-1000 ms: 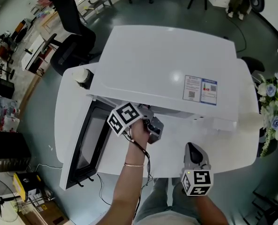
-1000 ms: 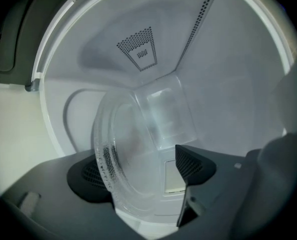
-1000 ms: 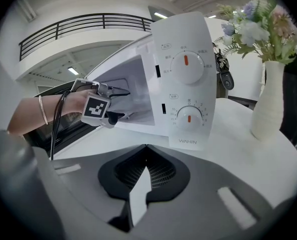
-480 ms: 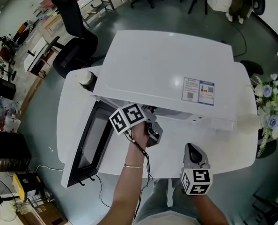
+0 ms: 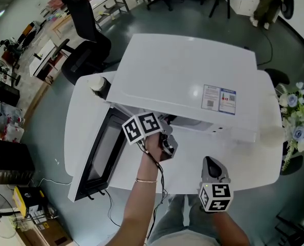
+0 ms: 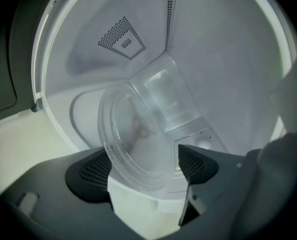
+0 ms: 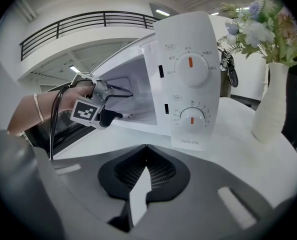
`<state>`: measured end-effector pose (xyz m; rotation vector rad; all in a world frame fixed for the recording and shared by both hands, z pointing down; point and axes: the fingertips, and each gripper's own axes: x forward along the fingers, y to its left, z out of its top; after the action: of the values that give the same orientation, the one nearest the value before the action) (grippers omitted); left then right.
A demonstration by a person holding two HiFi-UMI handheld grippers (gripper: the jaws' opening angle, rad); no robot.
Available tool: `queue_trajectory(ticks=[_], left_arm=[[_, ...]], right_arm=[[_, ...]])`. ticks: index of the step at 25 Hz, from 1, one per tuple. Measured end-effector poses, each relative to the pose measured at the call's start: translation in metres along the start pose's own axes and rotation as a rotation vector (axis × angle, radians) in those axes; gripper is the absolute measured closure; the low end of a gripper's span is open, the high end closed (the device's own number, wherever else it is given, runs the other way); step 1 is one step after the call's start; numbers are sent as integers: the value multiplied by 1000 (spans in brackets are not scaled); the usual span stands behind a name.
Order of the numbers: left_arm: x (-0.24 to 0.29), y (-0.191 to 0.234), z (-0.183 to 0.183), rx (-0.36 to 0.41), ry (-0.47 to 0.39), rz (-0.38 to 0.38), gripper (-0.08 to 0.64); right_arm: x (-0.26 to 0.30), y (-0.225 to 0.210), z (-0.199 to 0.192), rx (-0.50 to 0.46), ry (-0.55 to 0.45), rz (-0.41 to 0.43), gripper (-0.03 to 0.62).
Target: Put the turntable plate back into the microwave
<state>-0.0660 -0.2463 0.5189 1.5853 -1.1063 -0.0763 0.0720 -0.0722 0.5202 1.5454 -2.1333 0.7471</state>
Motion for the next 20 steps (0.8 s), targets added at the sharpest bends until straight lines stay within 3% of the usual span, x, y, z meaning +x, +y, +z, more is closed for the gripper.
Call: queue_trajectory(ticks=[15,20], left_arm=[[-12,7,-1,-1,-22,32,160],[-22,8,0,24,-49,36,195]], right_arm=[[-6,4,3,-11,-4,11,581],[-10,4,2,-12,-2,13,581]])
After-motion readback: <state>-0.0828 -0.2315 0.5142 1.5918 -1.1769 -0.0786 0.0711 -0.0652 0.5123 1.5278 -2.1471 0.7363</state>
